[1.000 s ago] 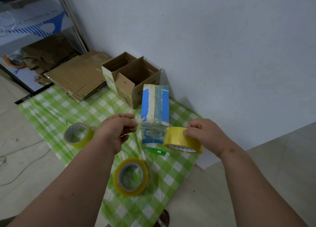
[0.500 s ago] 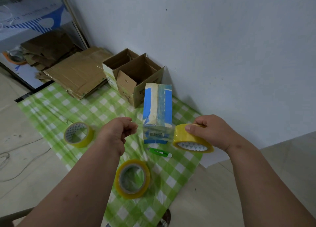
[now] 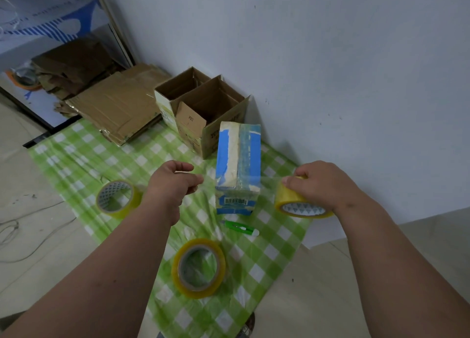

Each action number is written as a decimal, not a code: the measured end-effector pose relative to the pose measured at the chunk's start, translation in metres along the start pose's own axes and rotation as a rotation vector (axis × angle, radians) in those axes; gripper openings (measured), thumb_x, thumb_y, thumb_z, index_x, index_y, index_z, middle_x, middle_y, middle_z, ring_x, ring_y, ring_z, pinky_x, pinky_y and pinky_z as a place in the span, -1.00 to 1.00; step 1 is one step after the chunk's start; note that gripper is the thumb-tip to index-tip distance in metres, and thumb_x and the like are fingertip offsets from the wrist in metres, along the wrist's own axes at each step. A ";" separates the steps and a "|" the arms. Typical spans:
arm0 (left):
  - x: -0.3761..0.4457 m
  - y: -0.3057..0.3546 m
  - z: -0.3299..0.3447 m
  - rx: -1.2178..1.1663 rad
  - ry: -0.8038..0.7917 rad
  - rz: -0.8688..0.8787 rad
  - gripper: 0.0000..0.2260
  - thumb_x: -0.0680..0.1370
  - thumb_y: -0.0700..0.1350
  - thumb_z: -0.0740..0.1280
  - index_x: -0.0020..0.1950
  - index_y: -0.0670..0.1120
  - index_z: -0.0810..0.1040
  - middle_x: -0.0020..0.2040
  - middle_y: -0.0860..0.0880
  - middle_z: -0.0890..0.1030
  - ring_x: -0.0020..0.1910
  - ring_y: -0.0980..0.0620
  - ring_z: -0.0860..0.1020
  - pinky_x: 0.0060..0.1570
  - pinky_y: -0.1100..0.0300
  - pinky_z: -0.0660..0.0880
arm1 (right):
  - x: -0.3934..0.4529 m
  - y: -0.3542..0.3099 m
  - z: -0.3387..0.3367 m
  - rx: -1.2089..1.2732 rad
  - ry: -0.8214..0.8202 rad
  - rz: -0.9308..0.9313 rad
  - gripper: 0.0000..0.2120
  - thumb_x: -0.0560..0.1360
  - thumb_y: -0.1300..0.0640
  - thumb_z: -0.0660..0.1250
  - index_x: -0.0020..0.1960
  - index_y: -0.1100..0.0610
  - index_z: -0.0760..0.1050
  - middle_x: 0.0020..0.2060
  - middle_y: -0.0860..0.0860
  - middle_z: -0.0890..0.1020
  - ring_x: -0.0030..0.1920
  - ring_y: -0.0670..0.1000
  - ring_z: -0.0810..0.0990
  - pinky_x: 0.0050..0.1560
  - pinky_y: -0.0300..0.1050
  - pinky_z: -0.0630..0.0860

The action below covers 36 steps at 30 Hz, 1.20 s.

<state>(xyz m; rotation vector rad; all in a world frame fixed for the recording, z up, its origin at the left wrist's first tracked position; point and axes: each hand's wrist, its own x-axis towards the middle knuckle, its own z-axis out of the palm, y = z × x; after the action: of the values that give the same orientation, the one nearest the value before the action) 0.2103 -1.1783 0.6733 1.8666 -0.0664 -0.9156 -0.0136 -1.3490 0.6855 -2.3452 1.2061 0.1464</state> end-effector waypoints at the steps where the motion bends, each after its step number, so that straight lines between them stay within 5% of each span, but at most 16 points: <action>1: 0.001 -0.001 0.001 0.011 0.002 0.007 -0.77 0.44 -0.25 0.50 0.01 -0.05 0.54 -0.11 -0.08 0.65 -0.31 0.06 0.52 -0.42 0.22 0.31 | 0.002 -0.001 0.001 -0.018 -0.004 0.012 -0.63 0.50 -0.26 0.24 -0.13 0.01 0.61 -0.21 -0.07 0.56 -0.11 0.02 0.54 -0.12 -0.06 0.44; 10: 0.011 -0.002 0.001 0.040 0.008 0.023 -0.78 0.43 -0.24 0.51 -0.01 -0.05 0.56 -0.26 -0.02 0.55 -0.38 0.06 0.39 -0.50 0.20 0.29 | 0.011 -0.003 0.004 -0.043 -0.010 0.049 -0.66 0.47 -0.22 0.26 -0.26 0.02 0.57 -0.28 -0.05 0.56 -0.17 0.03 0.55 -0.20 -0.08 0.42; 16: 0.016 -0.009 0.003 0.019 0.011 -0.001 -0.75 0.41 -0.21 0.54 0.00 -0.01 0.57 -0.13 -0.01 0.56 -0.14 0.04 0.43 -0.10 0.10 0.37 | 0.015 -0.002 0.011 -0.069 -0.003 0.062 -0.65 0.44 -0.25 0.26 -0.22 0.01 0.61 -0.26 -0.07 0.58 -0.18 0.00 0.54 -0.17 -0.09 0.44; 22: 0.018 -0.011 0.004 0.021 0.025 0.016 -0.75 0.43 -0.18 0.53 0.04 0.00 0.56 -0.05 -0.05 0.63 -0.15 0.07 0.51 -0.31 0.16 0.34 | 0.017 0.000 0.017 -0.074 0.001 0.073 -0.63 0.43 -0.24 0.26 -0.29 0.03 0.58 -0.32 -0.07 0.57 -0.23 -0.03 0.53 -0.18 -0.09 0.45; 36: 0.024 -0.024 0.013 0.039 0.024 0.006 -0.74 0.44 -0.19 0.52 0.06 -0.03 0.56 -0.07 -0.06 0.60 -0.11 0.04 0.50 -0.27 0.15 0.38 | 0.025 0.005 0.033 -0.145 -0.040 0.101 -0.64 0.42 -0.24 0.22 -0.26 0.02 0.58 -0.30 -0.09 0.56 -0.25 -0.07 0.48 -0.13 -0.07 0.37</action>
<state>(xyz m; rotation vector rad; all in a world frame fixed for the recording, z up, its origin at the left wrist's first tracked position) 0.2116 -1.1870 0.6381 1.9123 -0.0760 -0.8930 0.0019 -1.3538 0.6469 -2.3927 1.3349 0.3232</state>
